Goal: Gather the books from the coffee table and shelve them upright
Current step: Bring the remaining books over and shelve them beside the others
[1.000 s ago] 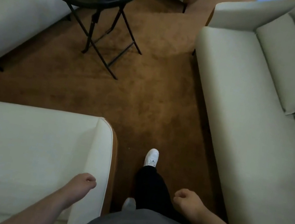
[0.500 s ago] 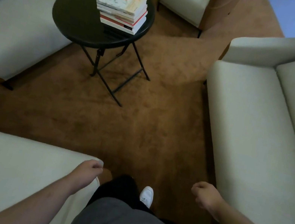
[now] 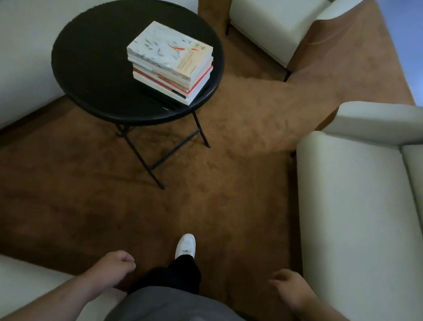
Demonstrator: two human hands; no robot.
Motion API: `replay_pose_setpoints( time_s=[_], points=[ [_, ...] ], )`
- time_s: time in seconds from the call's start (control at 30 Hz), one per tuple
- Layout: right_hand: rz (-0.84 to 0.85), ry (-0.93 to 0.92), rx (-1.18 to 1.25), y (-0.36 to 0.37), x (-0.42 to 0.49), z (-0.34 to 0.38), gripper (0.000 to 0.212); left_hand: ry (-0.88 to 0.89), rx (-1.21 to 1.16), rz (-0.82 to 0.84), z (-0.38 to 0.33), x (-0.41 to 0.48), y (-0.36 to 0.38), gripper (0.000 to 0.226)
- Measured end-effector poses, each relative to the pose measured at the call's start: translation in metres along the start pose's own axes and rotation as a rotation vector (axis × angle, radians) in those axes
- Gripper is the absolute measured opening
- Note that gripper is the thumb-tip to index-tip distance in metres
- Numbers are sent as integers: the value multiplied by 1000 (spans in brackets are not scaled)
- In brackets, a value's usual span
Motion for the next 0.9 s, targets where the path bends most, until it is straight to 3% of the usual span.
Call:
replay_pose_setpoints(
  time_s=[0.17, 0.4, 0.9],
  points=[
    [-89, -71, 62, -67, 29, 76, 35, 29, -38, -15, -79, 40, -40, 17],
    [44, -97, 168, -104, 62, 149, 14, -57, -158, -52, -135, 67, -57, 15],
    [44, -259, -223, -293, 192, 255, 7, 4, -359, -209, -301, 112, -33, 12]
  ],
)
Point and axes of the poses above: each hand's wrist, its own x-axis towards the middle knuckle, its own y-axis out of the palm, z = x × y, the point moved 5 cm from there along x, towards the middle knuckle, and after that the axes turned 12 degrees about -x, right-handed, at the moved point
